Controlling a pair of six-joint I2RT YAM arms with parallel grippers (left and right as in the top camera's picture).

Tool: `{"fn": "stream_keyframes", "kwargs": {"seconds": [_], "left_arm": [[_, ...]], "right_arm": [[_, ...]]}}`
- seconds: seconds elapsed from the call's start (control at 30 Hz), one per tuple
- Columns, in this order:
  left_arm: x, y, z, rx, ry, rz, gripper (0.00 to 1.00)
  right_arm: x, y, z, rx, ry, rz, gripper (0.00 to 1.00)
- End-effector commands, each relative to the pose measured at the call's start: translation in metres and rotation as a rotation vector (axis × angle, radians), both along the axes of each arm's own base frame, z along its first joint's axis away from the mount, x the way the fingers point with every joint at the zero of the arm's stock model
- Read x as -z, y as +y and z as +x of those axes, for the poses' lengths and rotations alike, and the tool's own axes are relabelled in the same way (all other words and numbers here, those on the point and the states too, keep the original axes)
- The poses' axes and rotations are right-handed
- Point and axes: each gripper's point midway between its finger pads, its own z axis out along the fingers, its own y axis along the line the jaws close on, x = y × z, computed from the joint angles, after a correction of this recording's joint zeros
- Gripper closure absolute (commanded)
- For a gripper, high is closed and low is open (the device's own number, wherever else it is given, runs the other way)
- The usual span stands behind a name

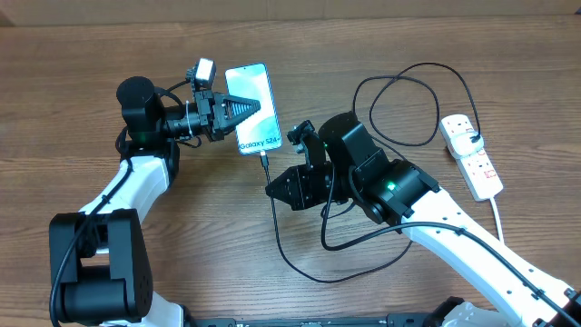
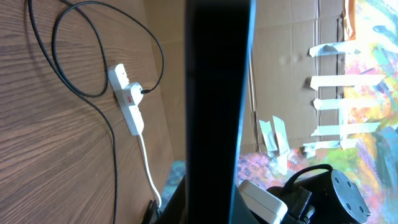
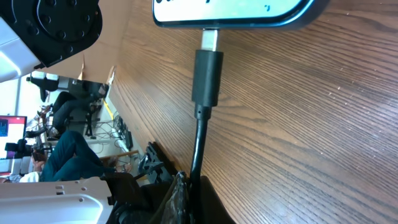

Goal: Plug charger to phone and switch on socket

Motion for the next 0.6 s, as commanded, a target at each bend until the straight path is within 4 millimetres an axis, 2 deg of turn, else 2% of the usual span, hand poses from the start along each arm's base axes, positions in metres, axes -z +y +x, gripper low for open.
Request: {"fn": "stream_keyframes", "kwargs": {"seconds": [0.0, 0.57], "left_arm": [[-0.0088, -0.0030, 0.0025, 0.010, -0.055, 0.005, 0.96], [-0.0089, -0.0038, -0.0005, 0.027, -0.061, 0.005, 0.96]], "right_arm": [[-0.0019, 0.0015, -0.0002, -0.010, -0.009, 0.009, 0.96], [-0.0036, 0.0021, 0.0049, -0.005, -0.046, 0.009, 0.96]]}}
